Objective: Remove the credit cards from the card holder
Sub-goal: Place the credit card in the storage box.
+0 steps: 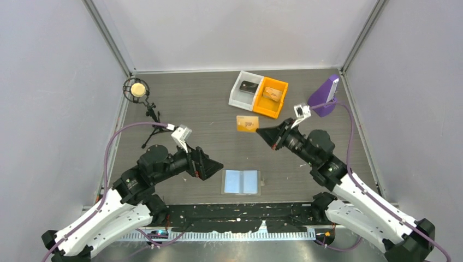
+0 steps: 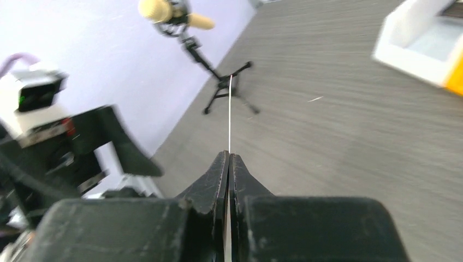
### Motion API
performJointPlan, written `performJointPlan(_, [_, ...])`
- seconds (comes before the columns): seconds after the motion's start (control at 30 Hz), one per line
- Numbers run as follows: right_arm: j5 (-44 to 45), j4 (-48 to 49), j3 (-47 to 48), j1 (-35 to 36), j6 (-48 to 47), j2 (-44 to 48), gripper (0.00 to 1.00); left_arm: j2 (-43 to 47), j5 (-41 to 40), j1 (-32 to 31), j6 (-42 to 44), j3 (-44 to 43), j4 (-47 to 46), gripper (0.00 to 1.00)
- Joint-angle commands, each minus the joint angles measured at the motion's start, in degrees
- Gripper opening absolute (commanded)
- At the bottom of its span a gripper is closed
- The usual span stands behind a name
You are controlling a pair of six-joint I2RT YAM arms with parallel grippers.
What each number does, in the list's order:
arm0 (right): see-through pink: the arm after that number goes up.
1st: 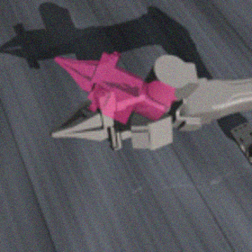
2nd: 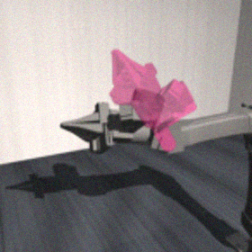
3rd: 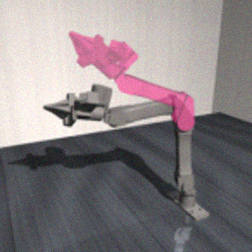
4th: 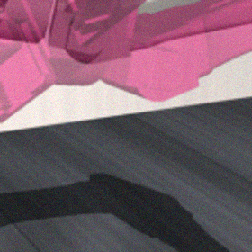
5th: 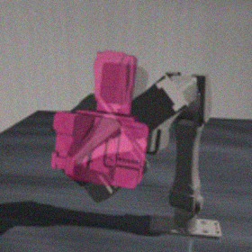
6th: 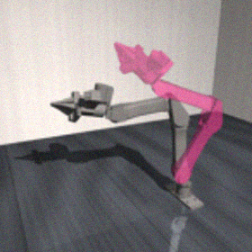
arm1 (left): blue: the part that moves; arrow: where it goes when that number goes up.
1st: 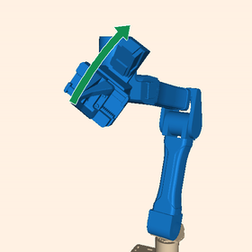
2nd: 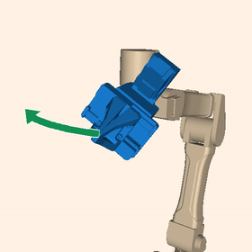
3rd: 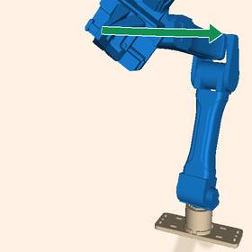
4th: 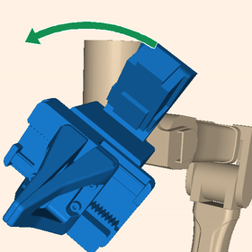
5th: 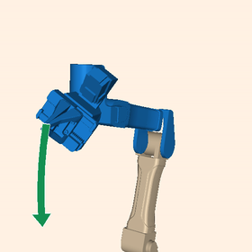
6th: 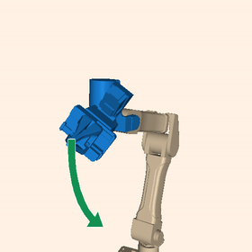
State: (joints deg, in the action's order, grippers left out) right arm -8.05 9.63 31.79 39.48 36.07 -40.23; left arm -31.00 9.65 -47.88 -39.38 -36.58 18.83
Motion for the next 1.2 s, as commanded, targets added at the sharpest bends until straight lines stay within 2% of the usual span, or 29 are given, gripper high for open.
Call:
performJointPlan(0.0, [-0.8, -2.9, 7.8, -8.7, -4.9, -8.0, 0.05, -1.1, -5.1, 0.2, 10.0, -4.2, 12.0, 1.0])
performJointPlan(0.2, [-3.3, 0.1, 16.6, -21.3, -4.3, -27.1, 0.05, -1.6, -12.3, 0.2, 18.1, -7.9, 21.1, 1.0])
performJointPlan(0.37, [-3.1, 1.6, 24.6, -27.6, -1.2, -40.3, 0.05, -0.7, -10.7, 0.2, 20.0, -10.2, 23.6, 1.0])
performJointPlan(0.57, [1.4, -0.8, 35.3, -29.3, 0.7, -52.8, 0.05, 0.3, -15.0, 0.2, 25.5, -11.0, 28.1, 0.99])
performJointPlan(0.77, [4.5, -5.3, 44.6, -29.8, 2.1, -62.7, 0.05, 1.3, -16.4, 0.2, 26.3, -9.8, 28.3, 0.99])
performJointPlan(1.17, [6.1, -6.3, 49.4, -30.6, 5.0, -70.7, 0.05, 4.6, -18.8, 0.2, 26.0, -9.0, 28.1, 0.99])
